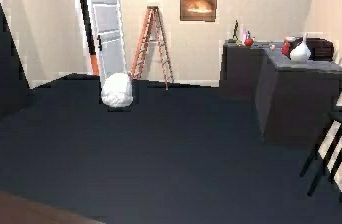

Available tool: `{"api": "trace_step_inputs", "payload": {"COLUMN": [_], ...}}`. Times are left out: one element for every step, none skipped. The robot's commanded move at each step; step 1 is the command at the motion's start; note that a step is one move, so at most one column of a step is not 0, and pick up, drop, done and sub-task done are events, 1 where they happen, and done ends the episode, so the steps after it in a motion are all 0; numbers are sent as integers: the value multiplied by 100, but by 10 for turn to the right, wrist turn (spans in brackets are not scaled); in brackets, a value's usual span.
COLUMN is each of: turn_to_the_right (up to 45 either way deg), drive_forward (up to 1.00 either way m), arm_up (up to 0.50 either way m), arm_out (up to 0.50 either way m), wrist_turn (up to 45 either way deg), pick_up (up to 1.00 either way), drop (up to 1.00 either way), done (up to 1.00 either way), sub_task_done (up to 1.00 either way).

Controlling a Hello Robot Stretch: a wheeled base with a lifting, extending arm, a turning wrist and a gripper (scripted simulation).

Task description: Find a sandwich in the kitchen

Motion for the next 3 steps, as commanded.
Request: {"api": "trace_step_inputs", "payload": {"turn_to_the_right": [0,90,0], "drive_forward": [25,0,100], "arm_up": [0,0,0], "arm_out": [0,0,0], "wrist_turn": [0,0,0], "pick_up": [0,0,0], "drop": [0,0,0], "done": [0,0,0], "sub_task_done": [0,0,0]}}
